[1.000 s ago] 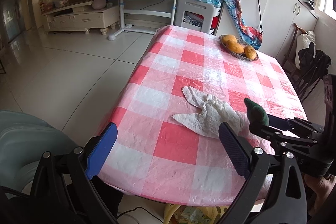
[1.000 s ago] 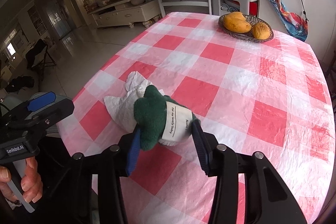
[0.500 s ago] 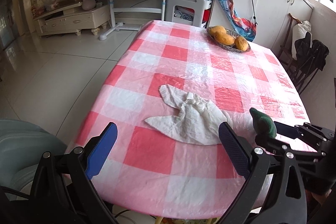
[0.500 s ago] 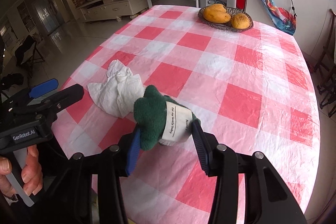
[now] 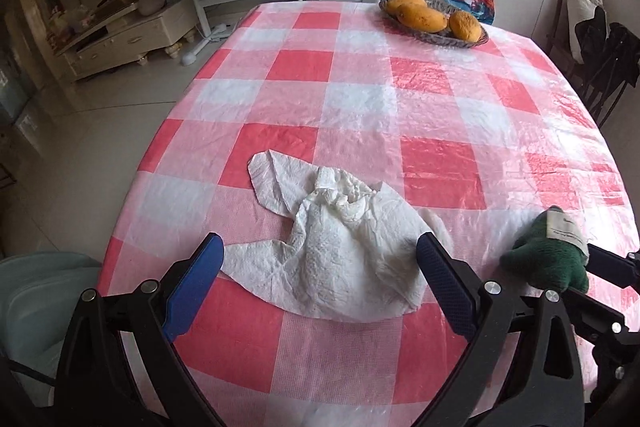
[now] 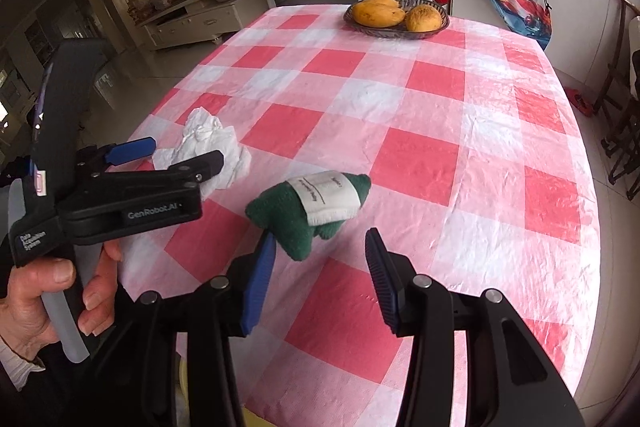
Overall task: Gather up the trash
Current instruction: 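Grasp the white tissue with the left gripper while the right gripper holds the toy, then carry the tissue and green toy from the table over the yellow basin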
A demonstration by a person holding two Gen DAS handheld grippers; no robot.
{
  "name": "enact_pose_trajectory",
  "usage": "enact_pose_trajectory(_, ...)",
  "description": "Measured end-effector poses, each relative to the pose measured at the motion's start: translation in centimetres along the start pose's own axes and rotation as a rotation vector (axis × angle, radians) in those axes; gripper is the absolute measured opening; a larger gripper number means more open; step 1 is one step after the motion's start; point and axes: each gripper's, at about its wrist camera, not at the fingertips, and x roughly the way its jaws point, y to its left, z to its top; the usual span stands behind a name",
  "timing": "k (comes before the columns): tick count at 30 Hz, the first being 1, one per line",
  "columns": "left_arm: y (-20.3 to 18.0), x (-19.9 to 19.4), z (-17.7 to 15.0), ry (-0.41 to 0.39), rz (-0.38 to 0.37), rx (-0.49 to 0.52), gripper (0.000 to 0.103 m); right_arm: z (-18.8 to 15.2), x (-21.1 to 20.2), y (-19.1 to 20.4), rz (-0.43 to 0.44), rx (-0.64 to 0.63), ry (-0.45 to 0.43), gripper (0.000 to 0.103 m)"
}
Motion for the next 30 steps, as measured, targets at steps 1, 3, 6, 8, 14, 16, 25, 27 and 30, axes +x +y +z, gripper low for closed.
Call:
enact_pose_trajectory(1,0.2,0.2,0.0,0.000,-0.004,-0.006,0.093,0.0,0.0,0.1,0.003,-0.001,-0.001,0.046)
enact_pose_trajectory(3,0.4,0.2,-0.1,-0.008,-0.016,-0.015,0.088,0.1,0.0,0.1,0.009,-0.002,-0.002,0.046)
enact_pose_trajectory(6,-0.1,-0.3,-0.2,-0.035,-0.045,0.022,0.059,0.1,0.0,0.2,0.011,-0.002,-0.004,0.046)
enact_pose_trajectory(8,-0.6,-0.7,-0.3,-0.046,-0.075,0.056,0.035,0.1,0.0,0.2,0.016,0.004,-0.006,0.046)
enact_pose_trajectory(14,-0.2,-1.9,-0.9,-0.048,-0.173,0.061,0.005,0.3,0.1,-0.2,0.029,0.043,-0.020,0.046)
enact_pose_trajectory(16,0.4,-2.8,-1.1,-0.069,-0.201,0.041,0.004,0.4,-0.1,-0.2,0.027,0.048,-0.033,0.046)
enact_pose_trajectory(25,2.7,-6.7,-1.9,-0.147,-0.284,0.001,0.004,0.6,0.2,0.1,-0.017,0.046,-0.051,0.048)
enact_pose_trajectory(27,2.9,-6.9,-2.1,-0.150,-0.292,0.000,0.004,0.7,0.5,0.0,-0.044,0.051,-0.052,0.061)
enact_pose_trajectory(30,2.9,-7.2,-2.3,-0.150,-0.296,0.008,0.004,0.9,1.0,-0.3,-0.023,0.080,-0.050,0.061)
